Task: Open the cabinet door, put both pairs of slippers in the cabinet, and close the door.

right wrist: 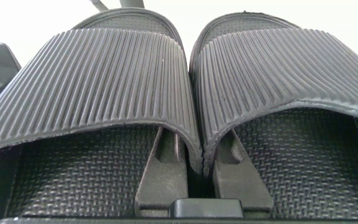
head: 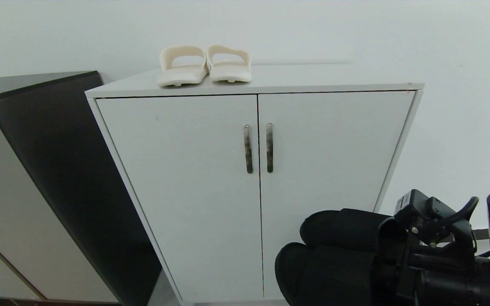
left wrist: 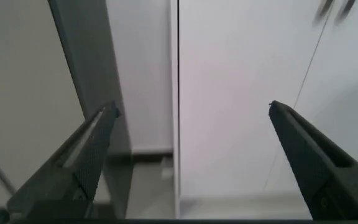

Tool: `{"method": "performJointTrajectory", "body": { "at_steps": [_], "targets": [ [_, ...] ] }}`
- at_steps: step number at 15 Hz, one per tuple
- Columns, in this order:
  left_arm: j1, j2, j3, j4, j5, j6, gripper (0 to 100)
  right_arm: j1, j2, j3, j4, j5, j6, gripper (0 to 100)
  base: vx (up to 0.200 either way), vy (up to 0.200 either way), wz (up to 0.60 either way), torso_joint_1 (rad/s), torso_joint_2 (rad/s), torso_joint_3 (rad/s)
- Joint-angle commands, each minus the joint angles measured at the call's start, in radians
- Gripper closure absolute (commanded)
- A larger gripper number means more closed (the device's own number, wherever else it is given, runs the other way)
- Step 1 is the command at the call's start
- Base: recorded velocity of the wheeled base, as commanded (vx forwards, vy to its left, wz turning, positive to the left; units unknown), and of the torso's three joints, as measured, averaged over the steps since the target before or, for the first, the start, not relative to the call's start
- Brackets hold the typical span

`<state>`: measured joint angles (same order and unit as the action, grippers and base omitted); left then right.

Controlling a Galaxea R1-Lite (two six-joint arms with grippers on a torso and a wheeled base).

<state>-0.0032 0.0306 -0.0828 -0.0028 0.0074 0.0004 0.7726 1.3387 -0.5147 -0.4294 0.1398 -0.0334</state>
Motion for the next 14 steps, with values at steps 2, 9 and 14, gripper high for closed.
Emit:
{"method": "performJointTrajectory", "body": {
  "at_steps": [2, 9, 14],
  "targets": [
    [-0.038, 0.403, -0.361, -0.008, -0.188, -0.085, 0, 0.002, 0.002, -0.005, -0.008, 0.0, -0.022, 100, 0.0, 0.0, 0.0, -0.015, 0.15, 0.156],
    [-0.29, 0.859, -0.496, -0.026, -0.558, 0.128, 0, 0.004, 0.06, -0.015, -0.034, -0.042, -0.02, 100, 0.0, 0.0, 0.0, 0.0, 0.02, 0.017],
    [-0.58, 1.109, -0.548, -0.293, -0.426, 0.064, 0, 0.005, 0.028, 0.007, -0.042, -0.042, -0.02, 100, 0.0, 0.0, 0.0, 0.0, 0.0, 0.0]
  ]
}}
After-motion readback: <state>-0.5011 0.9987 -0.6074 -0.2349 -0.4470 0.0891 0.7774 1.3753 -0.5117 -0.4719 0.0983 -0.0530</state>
